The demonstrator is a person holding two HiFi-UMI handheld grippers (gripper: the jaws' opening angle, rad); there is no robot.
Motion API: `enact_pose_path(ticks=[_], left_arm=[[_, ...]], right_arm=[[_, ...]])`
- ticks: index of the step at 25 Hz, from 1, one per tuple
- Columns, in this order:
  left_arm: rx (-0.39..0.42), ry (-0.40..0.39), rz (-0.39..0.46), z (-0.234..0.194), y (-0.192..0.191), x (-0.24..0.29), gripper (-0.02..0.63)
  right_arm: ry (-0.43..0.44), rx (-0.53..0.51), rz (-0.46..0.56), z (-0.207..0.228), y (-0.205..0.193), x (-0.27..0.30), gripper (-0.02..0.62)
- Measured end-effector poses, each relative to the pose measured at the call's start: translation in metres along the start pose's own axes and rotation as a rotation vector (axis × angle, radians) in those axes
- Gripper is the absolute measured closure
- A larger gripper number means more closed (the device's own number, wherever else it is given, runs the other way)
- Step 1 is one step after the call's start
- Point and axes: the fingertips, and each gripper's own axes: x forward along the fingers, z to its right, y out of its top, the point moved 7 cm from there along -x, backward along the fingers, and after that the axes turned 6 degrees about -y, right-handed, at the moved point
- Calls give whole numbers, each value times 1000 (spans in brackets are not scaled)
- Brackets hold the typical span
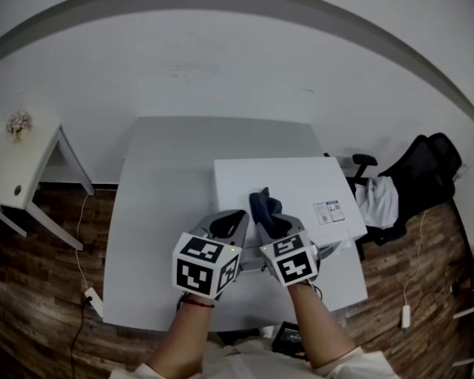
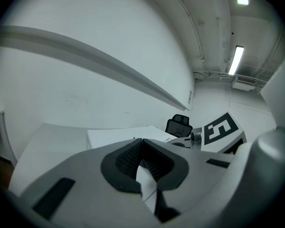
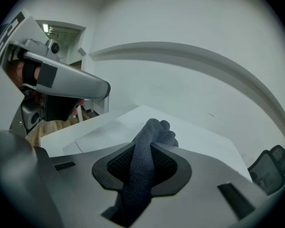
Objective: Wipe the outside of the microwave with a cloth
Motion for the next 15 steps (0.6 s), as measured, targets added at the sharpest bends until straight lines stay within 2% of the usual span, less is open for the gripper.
enact_pose_path(ticks=[8,15], left_arm=[[-12,37,-8,-18,-7,-25,601],[-16,51,-5,-25,-6,-31,601]], right_arm=[[59,-31,25,-36,18,8,494],[108,-46,22,-47,27,15,494]])
